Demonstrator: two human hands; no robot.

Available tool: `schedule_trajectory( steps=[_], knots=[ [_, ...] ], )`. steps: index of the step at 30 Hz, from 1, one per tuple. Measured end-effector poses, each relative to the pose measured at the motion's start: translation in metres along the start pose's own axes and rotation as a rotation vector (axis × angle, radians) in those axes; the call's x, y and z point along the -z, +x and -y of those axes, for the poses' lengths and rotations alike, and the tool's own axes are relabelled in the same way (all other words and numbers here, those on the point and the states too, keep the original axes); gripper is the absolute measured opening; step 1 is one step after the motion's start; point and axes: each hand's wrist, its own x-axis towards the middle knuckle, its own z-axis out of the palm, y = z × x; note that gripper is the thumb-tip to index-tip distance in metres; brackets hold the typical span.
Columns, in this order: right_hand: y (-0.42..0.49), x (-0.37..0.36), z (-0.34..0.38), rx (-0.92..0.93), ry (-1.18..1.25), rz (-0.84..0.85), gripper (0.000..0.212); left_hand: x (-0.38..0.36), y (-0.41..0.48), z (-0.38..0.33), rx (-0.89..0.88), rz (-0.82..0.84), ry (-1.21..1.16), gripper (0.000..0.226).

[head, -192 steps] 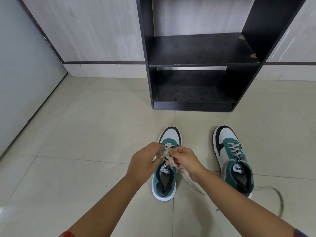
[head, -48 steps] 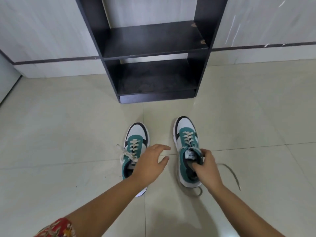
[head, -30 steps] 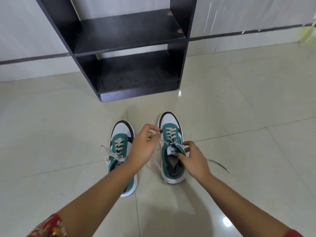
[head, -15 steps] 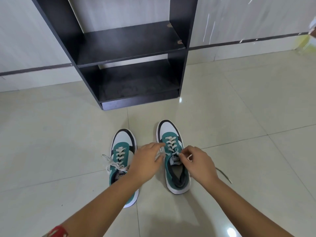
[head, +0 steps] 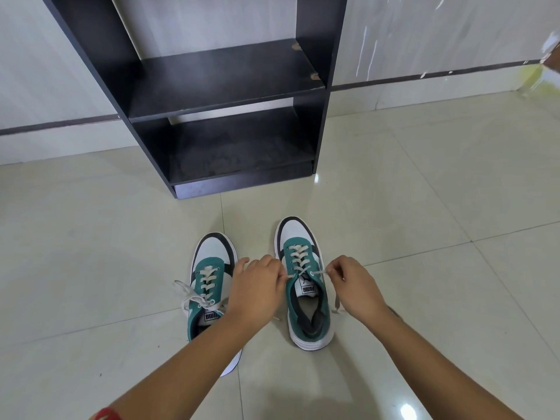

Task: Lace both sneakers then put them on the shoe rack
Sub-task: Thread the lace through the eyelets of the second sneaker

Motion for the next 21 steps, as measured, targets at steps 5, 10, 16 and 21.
schedule_trajectory(
  steps=[5, 10, 16, 21],
  knots=[
    [-0.006, -0.004, -0.009, -0.131, 0.219, 0.099, 0.021, -0.005, -0.006, 0.012, 0.034, 0.058, 0.031, 0.022],
    [-0.010, -0.002, -0.014, -0.163, 0.313, 0.056, 0.016, -0.004, -0.007, 0.021, 0.035, 0.052, 0.044, 0.023],
    [-0.011, -0.001, -0.020, -0.216, 0.347, 0.045, 0.015, -0.009, -0.011, 0.030, 0.037, 0.032, 0.008, 0.019],
    [-0.010, -0.001, -0.023, -0.212, 0.364, 0.031, 0.014, -0.009, -0.009, 0.030, 0.041, 0.027, 0.013, 0.018]
  ],
)
